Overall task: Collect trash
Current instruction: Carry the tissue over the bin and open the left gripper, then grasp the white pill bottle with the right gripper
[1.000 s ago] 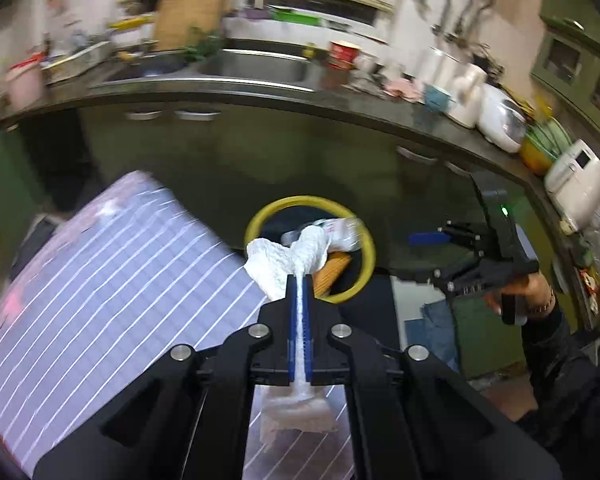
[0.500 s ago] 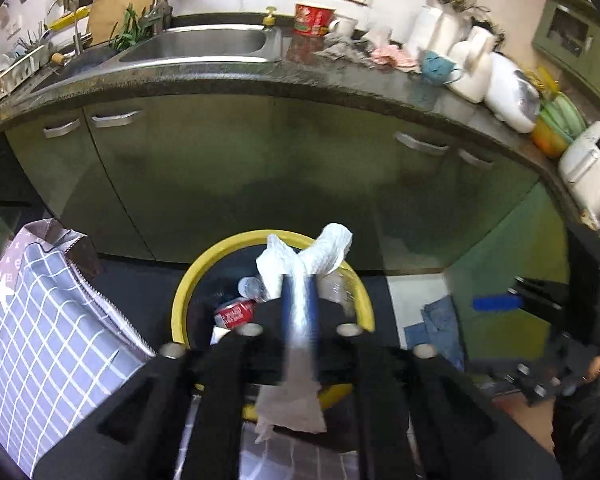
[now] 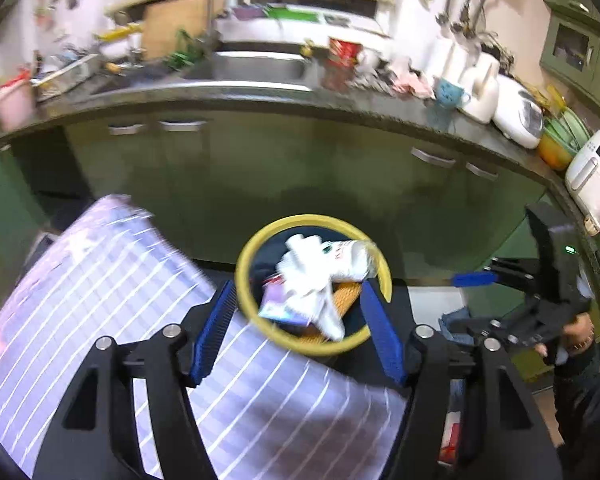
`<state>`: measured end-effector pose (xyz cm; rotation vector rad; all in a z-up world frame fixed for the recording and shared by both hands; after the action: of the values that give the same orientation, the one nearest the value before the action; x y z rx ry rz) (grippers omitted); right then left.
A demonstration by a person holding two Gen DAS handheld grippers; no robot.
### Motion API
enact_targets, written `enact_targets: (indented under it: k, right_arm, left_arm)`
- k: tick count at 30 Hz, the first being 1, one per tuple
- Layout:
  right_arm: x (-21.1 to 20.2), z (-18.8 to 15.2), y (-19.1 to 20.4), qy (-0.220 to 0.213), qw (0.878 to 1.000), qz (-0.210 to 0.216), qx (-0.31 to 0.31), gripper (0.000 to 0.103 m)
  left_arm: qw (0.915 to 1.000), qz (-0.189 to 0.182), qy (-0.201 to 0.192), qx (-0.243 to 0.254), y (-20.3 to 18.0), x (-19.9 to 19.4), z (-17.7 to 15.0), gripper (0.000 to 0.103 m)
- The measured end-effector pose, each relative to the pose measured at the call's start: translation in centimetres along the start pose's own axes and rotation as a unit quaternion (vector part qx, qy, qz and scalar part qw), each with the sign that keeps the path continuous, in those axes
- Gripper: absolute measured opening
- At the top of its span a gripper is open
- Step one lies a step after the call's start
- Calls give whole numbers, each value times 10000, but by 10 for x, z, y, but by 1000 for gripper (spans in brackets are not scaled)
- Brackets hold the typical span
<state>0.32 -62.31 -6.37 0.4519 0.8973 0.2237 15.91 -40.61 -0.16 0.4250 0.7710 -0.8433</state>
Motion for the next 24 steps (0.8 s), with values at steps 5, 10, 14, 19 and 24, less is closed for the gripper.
enact_targets:
  k: [5, 10, 14, 19, 24]
  right_arm:
    - [41, 12, 74, 229, 9931, 542, -1012, 79]
    - [88, 6, 158, 554, 9720, 1110, -1996, 79]
    - [125, -4, 211, 820, 9538, 1404, -2527, 79]
    - [166, -20, 279, 1081, 9275, 1794, -3096, 80]
    - [203, -35, 336, 1224, 8988, 1990, -3709, 96]
  left_arm:
    - [9968, 463, -108, -638, 48, -70, -50, 63]
    - [9853, 1151, -165, -1252, 98, -125, -111, 65]
    - [9686, 1700, -275, -1791, 131, -166, -162, 69]
    - [9469, 2082, -354, -2424, 160, -202, -216, 70]
    - [9270, 2152, -457, -3038, 175, -224, -259, 70]
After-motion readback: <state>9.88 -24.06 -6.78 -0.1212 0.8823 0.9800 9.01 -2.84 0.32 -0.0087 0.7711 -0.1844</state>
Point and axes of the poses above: each gripper's, at about its wrist camera, not at the fingertips, and x roughly the way its jaws point, y to its left, z to its top, the point moved 3 cm from there along x, roughly the way its jaws point, and after that the axes turned 10 degrees about z, right-handed, at the moved point
